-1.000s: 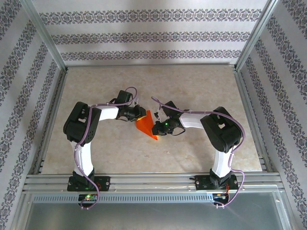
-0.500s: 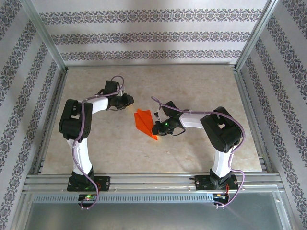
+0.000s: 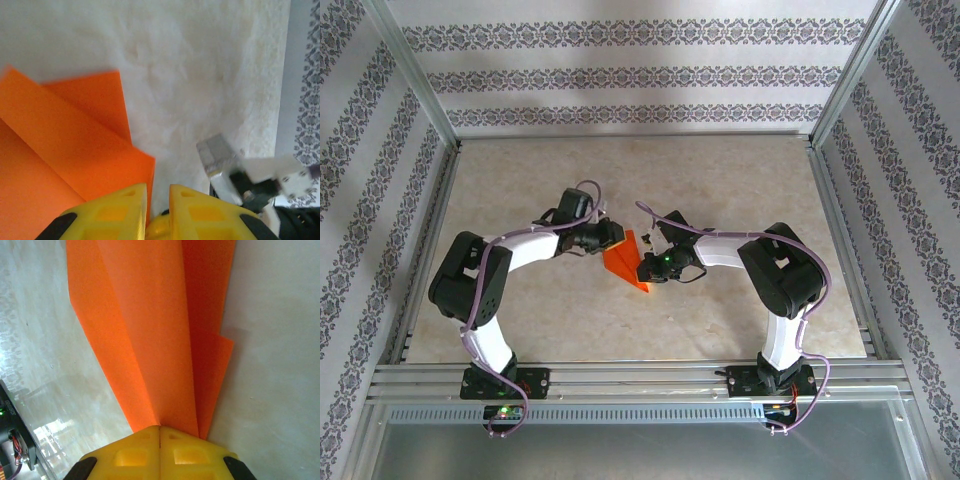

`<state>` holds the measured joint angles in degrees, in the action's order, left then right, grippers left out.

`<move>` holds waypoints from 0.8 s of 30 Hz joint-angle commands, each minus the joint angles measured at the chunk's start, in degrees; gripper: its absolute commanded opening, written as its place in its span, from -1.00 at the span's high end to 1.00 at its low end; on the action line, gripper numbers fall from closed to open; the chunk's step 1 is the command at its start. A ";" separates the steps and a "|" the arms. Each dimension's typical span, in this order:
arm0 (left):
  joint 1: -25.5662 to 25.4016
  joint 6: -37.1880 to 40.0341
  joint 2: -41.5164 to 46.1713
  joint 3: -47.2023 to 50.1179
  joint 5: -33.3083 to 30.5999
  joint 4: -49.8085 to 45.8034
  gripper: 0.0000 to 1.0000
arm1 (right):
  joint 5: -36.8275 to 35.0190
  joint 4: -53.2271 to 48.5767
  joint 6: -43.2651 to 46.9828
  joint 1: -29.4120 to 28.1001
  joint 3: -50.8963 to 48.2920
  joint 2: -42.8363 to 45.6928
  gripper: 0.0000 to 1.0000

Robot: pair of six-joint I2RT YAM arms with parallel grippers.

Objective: Fold a paper plane with a square sheet of paper (pick it up from the middle)
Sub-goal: Fourth fold the wing at the center of the table.

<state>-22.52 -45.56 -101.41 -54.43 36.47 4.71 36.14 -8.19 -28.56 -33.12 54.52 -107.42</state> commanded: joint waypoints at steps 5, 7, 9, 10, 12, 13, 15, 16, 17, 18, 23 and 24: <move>-1.79 -3.63 -5.02 -1.20 0.89 5.38 0.65 | -6.61 -10.28 -0.41 0.52 -3.10 -3.77 0.87; -1.82 -3.43 -5.96 -1.48 0.05 4.40 0.67 | -6.70 -10.18 -0.45 0.52 -3.27 -3.59 0.87; -1.80 -2.75 -6.80 -1.92 -1.10 2.87 0.68 | -6.70 -10.01 -0.49 0.52 -3.42 -3.48 0.87; -1.77 -2.60 -7.11 -2.16 -1.43 2.24 0.68 | -6.68 -10.01 -0.45 0.56 -3.52 -3.46 0.87; -1.80 -2.18 -7.56 -2.69 -2.54 0.91 0.69 | -6.70 -9.99 -0.53 0.52 -3.71 -3.37 0.87; -1.79 -2.09 -7.67 -2.90 -3.05 0.18 0.69 | -6.70 -9.93 -0.45 0.58 -3.81 -3.28 0.87; -1.77 -1.73 -8.09 -3.28 -4.23 -1.34 0.69 | -6.52 -9.68 -0.51 0.61 -3.90 -3.00 0.87; -1.74 -1.64 -8.41 -3.51 -4.54 -2.14 0.69 | -6.31 -9.50 -0.53 0.62 -3.85 -2.68 0.87; -1.80 -1.64 -8.75 -3.57 -4.63 -2.64 0.69 | -6.09 -9.30 -0.57 0.62 -3.81 -2.43 0.87; -1.78 -1.71 -9.21 -3.73 -4.69 -3.15 0.69 | -5.64 -8.91 -0.58 0.60 -3.68 -2.04 0.86; -1.80 -1.98 -10.55 -4.02 -5.09 -3.88 0.70 | -2.90 -6.61 -1.07 0.69 -2.81 -0.01 0.85; -1.84 -1.94 -10.65 -4.19 -5.13 -4.13 0.70 | -2.30 -6.27 -1.08 0.69 -2.45 0.38 0.85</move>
<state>-23.70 -48.07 -110.32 -57.67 33.15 3.95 36.36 -8.14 -28.95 -33.10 53.93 -106.65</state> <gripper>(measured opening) 0.149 0.077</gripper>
